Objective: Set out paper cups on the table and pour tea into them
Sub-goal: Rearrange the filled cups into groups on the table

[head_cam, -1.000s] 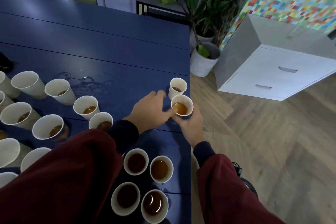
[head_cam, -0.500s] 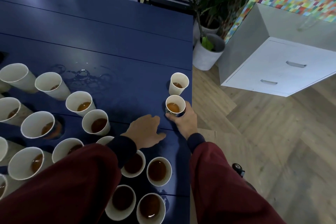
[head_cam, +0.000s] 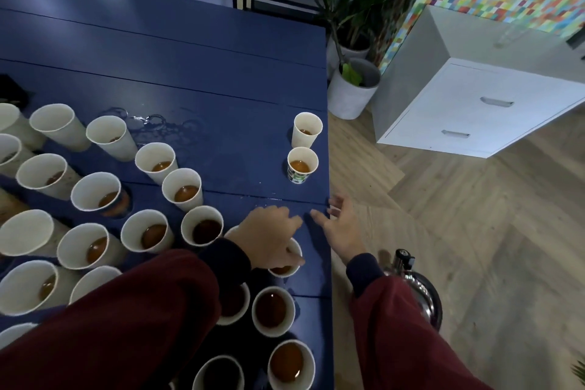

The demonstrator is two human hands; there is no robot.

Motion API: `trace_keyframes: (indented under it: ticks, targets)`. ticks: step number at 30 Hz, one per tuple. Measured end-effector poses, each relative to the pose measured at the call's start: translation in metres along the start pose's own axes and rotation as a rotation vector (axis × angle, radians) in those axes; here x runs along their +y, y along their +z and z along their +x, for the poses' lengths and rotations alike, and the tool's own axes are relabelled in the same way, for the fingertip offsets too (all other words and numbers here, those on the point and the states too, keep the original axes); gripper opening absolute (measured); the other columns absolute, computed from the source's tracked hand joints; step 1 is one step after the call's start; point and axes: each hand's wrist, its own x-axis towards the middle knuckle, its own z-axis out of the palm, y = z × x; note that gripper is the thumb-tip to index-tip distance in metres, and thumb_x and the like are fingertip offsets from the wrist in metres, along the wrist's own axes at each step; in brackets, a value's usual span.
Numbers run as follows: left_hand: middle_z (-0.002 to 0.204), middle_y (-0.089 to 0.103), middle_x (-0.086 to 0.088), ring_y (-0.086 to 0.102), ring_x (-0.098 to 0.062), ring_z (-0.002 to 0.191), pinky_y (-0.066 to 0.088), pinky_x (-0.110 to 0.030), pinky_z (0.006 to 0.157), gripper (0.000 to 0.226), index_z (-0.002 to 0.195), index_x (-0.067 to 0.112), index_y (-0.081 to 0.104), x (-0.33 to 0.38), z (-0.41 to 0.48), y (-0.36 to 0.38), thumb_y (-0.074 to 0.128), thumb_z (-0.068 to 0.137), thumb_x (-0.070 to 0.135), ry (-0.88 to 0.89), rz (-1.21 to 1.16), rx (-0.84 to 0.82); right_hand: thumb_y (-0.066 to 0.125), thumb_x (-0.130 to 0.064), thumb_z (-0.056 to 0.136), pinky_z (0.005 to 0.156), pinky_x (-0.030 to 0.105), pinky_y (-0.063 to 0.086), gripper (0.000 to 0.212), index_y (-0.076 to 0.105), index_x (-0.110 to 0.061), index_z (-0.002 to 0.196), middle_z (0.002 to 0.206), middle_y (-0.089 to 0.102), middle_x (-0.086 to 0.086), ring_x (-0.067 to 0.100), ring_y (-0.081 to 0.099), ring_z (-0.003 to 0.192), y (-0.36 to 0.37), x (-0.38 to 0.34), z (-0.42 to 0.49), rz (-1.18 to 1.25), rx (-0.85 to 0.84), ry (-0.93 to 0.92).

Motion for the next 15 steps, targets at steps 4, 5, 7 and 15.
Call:
trace_keyframes:
  ticks: [4, 5, 7, 15]
  targets:
    - [0.119, 0.055, -0.006, 0.054, -0.027, 0.110, 0.043, -0.037, 0.087, 0.059, 0.122, 0.018, 0.052, 0.013, -0.016, 0.005, 0.062, 0.084, 0.062, -0.022, 0.108, -0.047, 0.076, -0.021, 0.089, 0.101, 0.040, 0.050, 0.053, 0.045, -0.016, 0.132, 0.123, 0.055, -0.002, 0.018, 0.058, 0.113, -0.007, 0.012, -0.044, 0.022, 0.025, 0.009]
    - [0.120, 0.055, -0.006, 0.054, -0.027, 0.110, 0.044, -0.037, 0.087, 0.060, 0.123, 0.018, 0.052, 0.015, -0.019, 0.008, 0.063, 0.083, 0.061, -0.027, 0.116, -0.059, 0.076, -0.021, 0.089, 0.100, 0.040, 0.050, 0.052, 0.046, -0.017, 0.131, 0.119, 0.055, -0.006, 0.018, 0.059, 0.111, -0.007, 0.016, -0.053, 0.013, 0.029, 0.007]
    - [0.122, 0.055, -0.007, 0.055, -0.028, 0.111, 0.047, -0.038, 0.088, 0.064, 0.127, 0.018, 0.050, 0.018, -0.023, 0.013, 0.066, 0.081, 0.060, -0.041, 0.098, -0.089, 0.076, -0.016, 0.087, 0.099, 0.043, 0.051, 0.050, 0.046, -0.022, 0.127, 0.113, 0.055, -0.012, 0.017, 0.060, 0.108, -0.006, 0.025, -0.068, -0.021, 0.022, -0.007]
    - [0.124, 0.057, -0.007, 0.055, -0.029, 0.115, 0.040, -0.044, 0.094, 0.059, 0.126, 0.019, 0.046, 0.032, -0.023, 0.016, 0.068, 0.080, 0.050, -0.158, 0.161, -0.076, 0.075, 0.000, 0.079, 0.104, 0.022, 0.037, 0.071, 0.041, -0.017, 0.140, 0.134, 0.049, -0.003, 0.011, 0.048, 0.123, -0.002, 0.037, -0.106, -0.168, -0.256, -0.154]
